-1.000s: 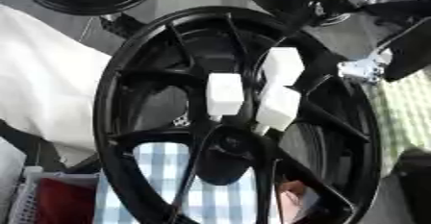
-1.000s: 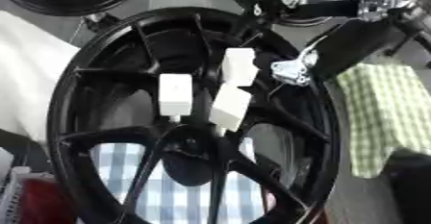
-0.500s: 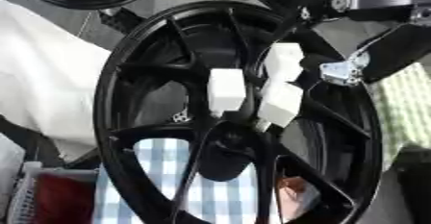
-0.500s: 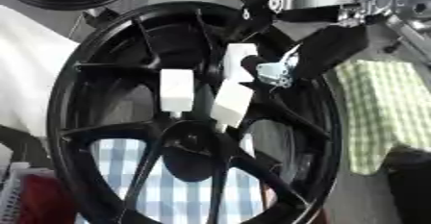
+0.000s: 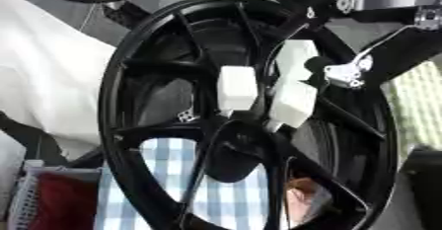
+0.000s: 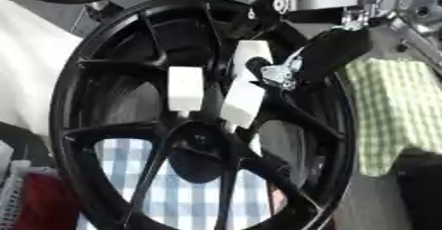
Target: Pull the pin out of the wheel hub.
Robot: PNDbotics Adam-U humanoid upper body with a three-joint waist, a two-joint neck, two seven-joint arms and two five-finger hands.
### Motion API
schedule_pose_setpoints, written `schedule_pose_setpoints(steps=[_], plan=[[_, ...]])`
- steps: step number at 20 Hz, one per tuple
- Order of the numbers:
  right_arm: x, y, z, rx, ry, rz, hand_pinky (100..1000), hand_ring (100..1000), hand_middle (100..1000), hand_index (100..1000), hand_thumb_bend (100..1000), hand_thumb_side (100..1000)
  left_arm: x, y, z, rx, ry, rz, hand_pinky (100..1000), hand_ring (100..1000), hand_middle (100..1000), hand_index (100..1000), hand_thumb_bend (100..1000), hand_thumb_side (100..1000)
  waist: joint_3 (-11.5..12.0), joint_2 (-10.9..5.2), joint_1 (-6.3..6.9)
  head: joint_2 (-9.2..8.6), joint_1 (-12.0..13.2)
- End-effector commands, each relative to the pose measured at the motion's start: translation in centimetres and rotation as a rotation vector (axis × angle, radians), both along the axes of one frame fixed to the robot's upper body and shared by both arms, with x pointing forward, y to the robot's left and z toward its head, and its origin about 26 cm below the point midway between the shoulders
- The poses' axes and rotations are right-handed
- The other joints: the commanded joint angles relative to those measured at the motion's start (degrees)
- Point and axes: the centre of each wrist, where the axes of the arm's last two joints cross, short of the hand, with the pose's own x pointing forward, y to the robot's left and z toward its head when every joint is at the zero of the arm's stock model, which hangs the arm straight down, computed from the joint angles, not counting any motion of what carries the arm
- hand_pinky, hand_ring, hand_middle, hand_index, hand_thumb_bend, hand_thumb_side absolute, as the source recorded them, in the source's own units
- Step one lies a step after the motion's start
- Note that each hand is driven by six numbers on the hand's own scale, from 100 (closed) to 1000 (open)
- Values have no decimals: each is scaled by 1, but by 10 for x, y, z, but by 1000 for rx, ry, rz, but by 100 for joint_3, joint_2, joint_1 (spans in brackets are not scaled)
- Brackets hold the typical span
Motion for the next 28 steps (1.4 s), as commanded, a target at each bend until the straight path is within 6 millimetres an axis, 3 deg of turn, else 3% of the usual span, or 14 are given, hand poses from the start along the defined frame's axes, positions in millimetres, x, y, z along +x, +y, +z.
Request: schedule_pose_setpoints(steps=[1, 25, 28], plan=[[-4, -1, 6, -18, -26, -6, 940, 983, 889, 927, 100, 428, -2, 0, 8, 8, -30, 4, 850, 753, 707, 829, 124, 719, 5, -84, 28, 11, 6], [-2, -5, -3, -33, -40, -68, 931, 967, 869, 908, 115, 363, -1, -2, 6, -5, -30, 4, 853, 751, 707, 827, 115, 735, 104, 49, 10, -71, -17], [-2, -8, -5, -30, -41, -76, 928, 965, 867, 907, 104, 308, -1, -3, 6, -6, -30, 4, 853, 751, 707, 826, 115, 738, 110, 71, 1, -77, -17]])
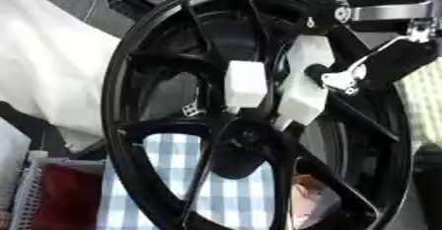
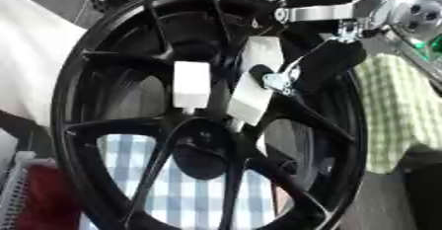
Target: Pull the pin out of the wheel hub.
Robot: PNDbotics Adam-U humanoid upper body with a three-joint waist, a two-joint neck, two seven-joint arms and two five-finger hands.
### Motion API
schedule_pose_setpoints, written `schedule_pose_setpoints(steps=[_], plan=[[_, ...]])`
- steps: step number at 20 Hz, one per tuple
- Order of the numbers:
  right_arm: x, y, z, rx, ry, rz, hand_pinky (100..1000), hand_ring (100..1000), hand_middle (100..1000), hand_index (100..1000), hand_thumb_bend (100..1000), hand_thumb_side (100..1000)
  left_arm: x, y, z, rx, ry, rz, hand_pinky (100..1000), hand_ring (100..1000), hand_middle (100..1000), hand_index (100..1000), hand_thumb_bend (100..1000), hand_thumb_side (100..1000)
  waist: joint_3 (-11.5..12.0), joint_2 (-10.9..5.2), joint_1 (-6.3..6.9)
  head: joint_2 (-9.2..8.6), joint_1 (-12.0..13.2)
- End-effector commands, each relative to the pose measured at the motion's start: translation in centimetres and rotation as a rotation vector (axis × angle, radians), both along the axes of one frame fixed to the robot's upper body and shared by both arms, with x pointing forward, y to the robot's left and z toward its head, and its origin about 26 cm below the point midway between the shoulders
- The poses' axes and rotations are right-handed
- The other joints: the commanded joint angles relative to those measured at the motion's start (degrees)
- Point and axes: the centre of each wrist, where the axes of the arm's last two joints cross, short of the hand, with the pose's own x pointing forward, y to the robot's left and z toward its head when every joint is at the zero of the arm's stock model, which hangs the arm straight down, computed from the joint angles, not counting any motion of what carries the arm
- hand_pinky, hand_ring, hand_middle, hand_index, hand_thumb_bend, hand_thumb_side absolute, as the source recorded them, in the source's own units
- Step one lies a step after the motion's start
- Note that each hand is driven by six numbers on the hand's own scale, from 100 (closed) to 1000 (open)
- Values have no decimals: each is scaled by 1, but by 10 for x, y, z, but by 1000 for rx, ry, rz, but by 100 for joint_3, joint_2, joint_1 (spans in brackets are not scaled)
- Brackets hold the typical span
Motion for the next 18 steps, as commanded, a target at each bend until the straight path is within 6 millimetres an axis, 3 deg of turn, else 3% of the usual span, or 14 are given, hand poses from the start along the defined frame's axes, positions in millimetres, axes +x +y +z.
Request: schedule_pose_setpoints(steps=[1, 5, 11, 18], plan=[[-4, -5, 7, -13, -35, -21, 928, 965, 866, 906, 102, 296, -2, 1, 7, 10, -27, 6, 853, 751, 707, 826, 115, 738, 10, -66, 25, -75, -17], [-5, -6, 7, -7, -38, -21, 929, 964, 863, 901, 100, 203, -2, 0, 7, 8, -24, 6, 854, 751, 706, 825, 112, 744, 27, -31, 10, -88, -12], [-5, -7, 9, -8, -27, -12, 928, 961, 863, 900, 100, 211, -2, 0, 6, 6, -20, 9, 855, 750, 705, 825, 112, 748, 18, -10, -14, -62, 16], [-7, -10, 15, -34, -48, -15, 924, 959, 865, 898, 102, 158, -2, 0, 5, 15, -16, 7, 857, 751, 705, 825, 108, 753, 28, -22, -80, -58, 36]])
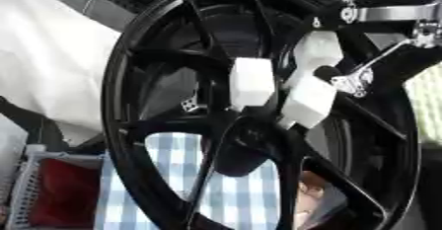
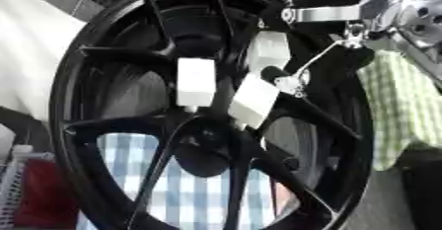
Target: Pull the pin out of the wheel hub.
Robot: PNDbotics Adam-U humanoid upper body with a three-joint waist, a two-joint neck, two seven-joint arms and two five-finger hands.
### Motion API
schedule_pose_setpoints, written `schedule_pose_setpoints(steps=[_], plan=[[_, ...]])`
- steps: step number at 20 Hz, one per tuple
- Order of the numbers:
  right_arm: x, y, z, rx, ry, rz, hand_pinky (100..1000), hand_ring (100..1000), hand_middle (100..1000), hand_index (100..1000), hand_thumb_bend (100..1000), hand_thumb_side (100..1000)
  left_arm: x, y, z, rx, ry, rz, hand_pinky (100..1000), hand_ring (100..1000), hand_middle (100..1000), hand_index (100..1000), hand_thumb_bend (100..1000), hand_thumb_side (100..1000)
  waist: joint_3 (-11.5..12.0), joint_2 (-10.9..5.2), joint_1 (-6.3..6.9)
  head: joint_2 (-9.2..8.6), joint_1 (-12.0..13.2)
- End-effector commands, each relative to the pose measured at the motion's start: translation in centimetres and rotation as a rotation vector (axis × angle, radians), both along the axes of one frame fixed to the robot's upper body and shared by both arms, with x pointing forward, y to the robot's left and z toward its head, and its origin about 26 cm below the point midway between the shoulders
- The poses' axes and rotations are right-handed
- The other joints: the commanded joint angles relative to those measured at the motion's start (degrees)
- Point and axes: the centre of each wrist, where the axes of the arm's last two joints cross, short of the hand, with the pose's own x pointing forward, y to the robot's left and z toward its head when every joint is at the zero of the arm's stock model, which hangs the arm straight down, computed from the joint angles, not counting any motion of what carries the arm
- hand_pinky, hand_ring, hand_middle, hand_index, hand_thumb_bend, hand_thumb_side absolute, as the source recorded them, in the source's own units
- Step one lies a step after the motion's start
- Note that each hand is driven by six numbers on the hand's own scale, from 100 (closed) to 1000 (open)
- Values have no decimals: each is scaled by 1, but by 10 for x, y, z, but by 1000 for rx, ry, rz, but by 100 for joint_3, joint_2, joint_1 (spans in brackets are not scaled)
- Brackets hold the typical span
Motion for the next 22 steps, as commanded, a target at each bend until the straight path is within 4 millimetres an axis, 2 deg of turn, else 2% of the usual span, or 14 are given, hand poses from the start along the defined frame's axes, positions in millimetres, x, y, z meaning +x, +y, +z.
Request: schedule_pose_setpoints(steps=[1, 11, 14, 17, 22], plan=[[-6, -6, 14, -22, -50, -27, 923, 960, 865, 897, 104, 158, -3, 1, 5, 14, -18, 2, 858, 751, 705, 825, 108, 755, 8, -122, 26, -57, 11], [-5, -6, 9, -26, -52, -66, 914, 943, 822, 882, 122, 166, -3, 0, 4, 9, -18, 4, 860, 751, 705, 824, 102, 763, 60, -75, 4, -123, -60], [-4, -6, 8, -22, -47, -76, 911, 939, 809, 878, 148, 202, -2, 0, 4, 8, -18, 5, 861, 751, 706, 824, 101, 764, 62, -63, 4, -124, -65], [-4, -7, 8, -21, -46, -89, 897, 910, 755, 881, 203, 263, -2, -1, 4, 9, -16, 3, 862, 752, 706, 824, 100, 767, 57, -50, 8, -129, -65], [-4, -7, 7, -17, -45, -102, 891, 895, 735, 882, 232, 331, -3, -1, 3, 11, -15, 8, 864, 752, 706, 824, 100, 768, 50, -40, 16, -126, -53]])
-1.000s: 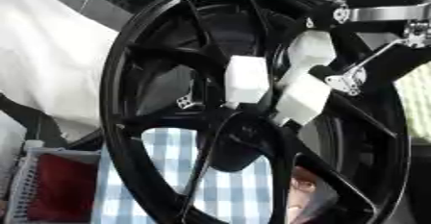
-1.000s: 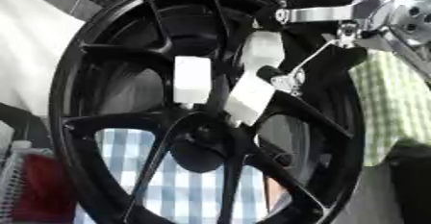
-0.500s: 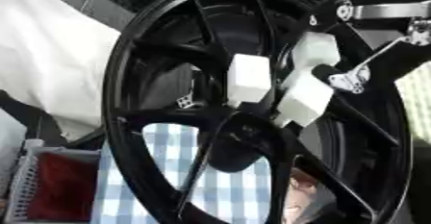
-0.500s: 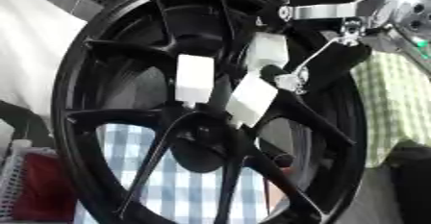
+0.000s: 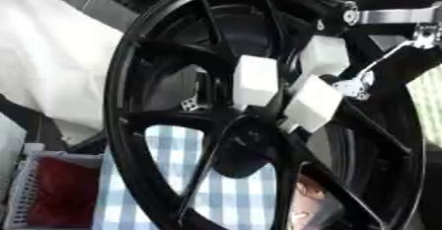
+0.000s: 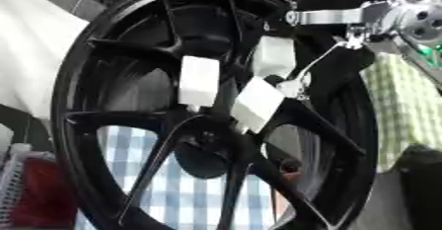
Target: Pull the pin out of the wheel hub.
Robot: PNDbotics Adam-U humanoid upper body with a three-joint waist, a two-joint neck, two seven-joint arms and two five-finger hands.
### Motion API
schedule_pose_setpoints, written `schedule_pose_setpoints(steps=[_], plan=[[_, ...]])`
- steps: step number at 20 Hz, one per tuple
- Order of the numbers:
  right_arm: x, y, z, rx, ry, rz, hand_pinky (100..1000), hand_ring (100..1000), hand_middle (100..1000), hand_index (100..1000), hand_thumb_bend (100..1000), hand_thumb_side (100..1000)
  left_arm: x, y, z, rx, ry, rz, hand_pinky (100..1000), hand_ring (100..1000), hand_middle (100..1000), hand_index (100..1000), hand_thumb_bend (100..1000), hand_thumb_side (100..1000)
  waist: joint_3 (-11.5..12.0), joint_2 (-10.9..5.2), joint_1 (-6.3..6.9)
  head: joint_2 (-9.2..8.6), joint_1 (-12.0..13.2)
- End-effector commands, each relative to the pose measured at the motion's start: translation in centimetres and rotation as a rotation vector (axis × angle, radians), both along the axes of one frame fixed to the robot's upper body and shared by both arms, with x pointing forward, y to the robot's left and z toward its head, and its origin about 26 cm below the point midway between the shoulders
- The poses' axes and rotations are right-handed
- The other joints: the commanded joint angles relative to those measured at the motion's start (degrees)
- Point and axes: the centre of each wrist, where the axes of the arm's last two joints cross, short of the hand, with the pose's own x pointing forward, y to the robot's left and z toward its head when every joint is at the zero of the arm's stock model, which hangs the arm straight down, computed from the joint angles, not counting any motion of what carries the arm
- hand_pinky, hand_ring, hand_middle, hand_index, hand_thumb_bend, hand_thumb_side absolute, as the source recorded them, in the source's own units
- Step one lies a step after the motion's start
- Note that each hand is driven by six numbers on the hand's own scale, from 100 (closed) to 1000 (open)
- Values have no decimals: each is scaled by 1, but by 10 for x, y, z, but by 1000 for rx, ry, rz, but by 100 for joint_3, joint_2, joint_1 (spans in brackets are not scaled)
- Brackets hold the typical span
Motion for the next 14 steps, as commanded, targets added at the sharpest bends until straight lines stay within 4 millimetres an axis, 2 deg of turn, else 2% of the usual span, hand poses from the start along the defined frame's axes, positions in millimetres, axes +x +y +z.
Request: schedule_pose_setpoints(steps=[1, 11, 14], plan=[[-4, -4, 9, -14, -34, -30, 891, 891, 729, 877, 235, 336, -2, 0, 5, 9, -17, 3, 865, 753, 706, 824, 100, 770, -14, -99, 52, -73, -12], [-4, -5, 8, 2, -23, -44, 881, 880, 692, 855, 195, 342, -3, 0, 4, 11, -15, 7, 867, 754, 705, 823, 100, 773, -19, -85, 56, -62, -1], [-4, -6, 7, -5, -19, -54, 877, 838, 692, 854, 208, 347, -3, 0, 4, 11, -15, 8, 868, 754, 705, 823, 100, 773, -29, -86, 58, -59, 4]])
